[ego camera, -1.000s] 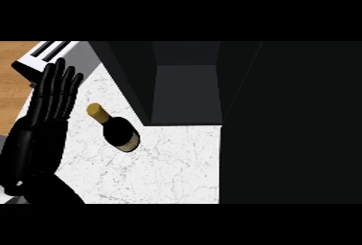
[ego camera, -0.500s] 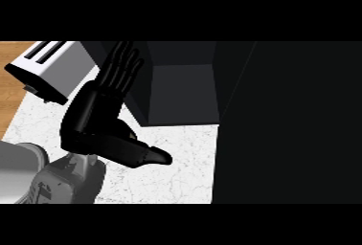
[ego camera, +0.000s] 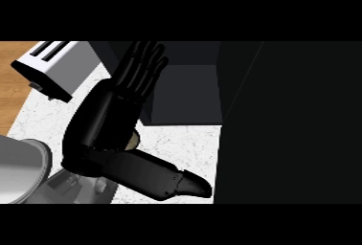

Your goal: Pick up the wine, place it into the cabinet and close the cabinet

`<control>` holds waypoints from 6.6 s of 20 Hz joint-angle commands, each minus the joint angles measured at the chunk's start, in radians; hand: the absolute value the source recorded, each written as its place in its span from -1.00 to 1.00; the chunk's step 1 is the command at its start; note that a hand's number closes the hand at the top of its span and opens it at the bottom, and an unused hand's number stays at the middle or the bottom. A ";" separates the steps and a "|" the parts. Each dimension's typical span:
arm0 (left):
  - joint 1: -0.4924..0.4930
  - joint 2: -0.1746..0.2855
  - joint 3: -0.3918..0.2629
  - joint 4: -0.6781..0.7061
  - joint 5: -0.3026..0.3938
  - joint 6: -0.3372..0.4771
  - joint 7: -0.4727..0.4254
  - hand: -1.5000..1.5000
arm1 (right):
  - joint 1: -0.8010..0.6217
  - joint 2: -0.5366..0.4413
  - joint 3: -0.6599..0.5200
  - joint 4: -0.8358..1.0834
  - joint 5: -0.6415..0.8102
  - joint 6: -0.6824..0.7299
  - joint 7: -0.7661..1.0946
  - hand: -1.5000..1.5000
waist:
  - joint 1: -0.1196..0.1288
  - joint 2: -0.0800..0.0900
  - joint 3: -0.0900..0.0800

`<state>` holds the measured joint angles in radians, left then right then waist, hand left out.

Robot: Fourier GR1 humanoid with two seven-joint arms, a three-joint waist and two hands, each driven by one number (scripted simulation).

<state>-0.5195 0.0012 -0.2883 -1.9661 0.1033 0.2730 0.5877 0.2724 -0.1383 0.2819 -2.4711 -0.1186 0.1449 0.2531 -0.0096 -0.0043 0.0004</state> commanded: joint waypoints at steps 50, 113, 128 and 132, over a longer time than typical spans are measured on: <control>0.188 0.218 0.321 -0.149 0.012 -0.073 0.115 -1.00 | -0.087 -0.040 0.092 -0.315 0.015 -0.159 0.340 -1.00 | -0.005 0.001 -0.002; 0.246 0.134 0.438 1.103 -0.010 -0.447 -0.886 -1.00 | -0.125 -0.068 0.100 -0.321 0.035 -0.213 0.360 -1.00 | -0.010 0.001 -0.002; 0.136 0.036 0.549 1.306 0.122 -0.465 -0.996 -1.00 | -0.134 -0.069 0.113 -0.250 0.040 -0.205 0.317 -1.00 | -0.006 0.003 -0.001; 0.155 0.090 0.563 1.333 0.143 -0.562 -1.011 -1.00 | -0.063 -0.103 0.112 -0.347 0.010 -0.199 0.348 -1.00 | -0.014 -0.001 -0.001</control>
<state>-0.3832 0.0849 0.2680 -0.6386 0.2254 -0.2397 -0.4093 0.1051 -0.1982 0.3956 -2.5241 -0.0609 -0.0554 0.4891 -0.0232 -0.0017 -0.0009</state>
